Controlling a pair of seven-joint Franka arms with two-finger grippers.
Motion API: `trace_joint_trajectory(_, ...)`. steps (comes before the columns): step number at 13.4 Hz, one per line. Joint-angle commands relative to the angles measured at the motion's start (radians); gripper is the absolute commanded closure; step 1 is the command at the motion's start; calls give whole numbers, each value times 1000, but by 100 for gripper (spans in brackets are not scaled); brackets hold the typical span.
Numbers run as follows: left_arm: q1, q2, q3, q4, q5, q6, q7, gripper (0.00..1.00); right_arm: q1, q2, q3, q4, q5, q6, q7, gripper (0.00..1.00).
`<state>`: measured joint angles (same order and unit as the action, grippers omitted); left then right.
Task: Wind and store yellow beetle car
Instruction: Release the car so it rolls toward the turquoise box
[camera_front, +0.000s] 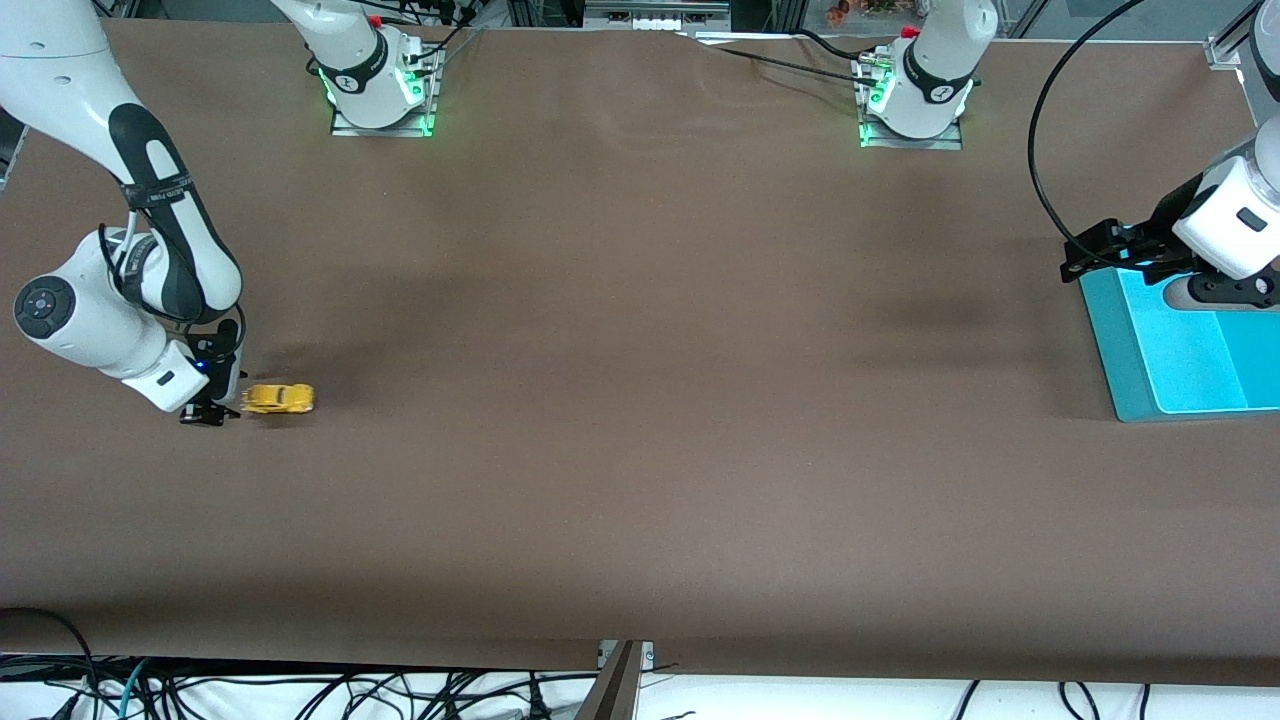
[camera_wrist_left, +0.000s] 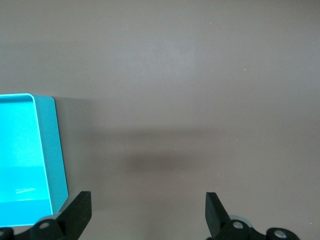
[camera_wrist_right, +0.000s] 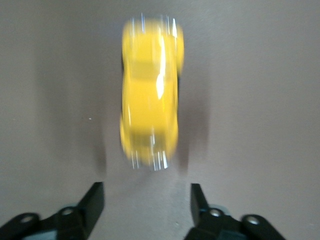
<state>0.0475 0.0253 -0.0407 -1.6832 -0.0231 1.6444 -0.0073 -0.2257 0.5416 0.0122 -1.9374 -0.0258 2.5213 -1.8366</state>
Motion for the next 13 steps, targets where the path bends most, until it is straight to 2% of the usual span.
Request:
trace_joint_trajectory(1,3,13,-2,23,25,-17,15,0,-9,-20,11,75,32,-102,-9,0)
trace_joint_trajectory(5,3,13,-2,23,23,-18,15,0,-9,-32,11,110,69,-145,25,0)
trace_joint_trajectory(11,3,13,-2,23,23,-17,15,0,-4,-115,44,133,72,-255,388,0)
trace_joint_trajectory(13,3,13,-2,23,23,-18,15,0,-3,-118,52,181,70,-349,515,0)
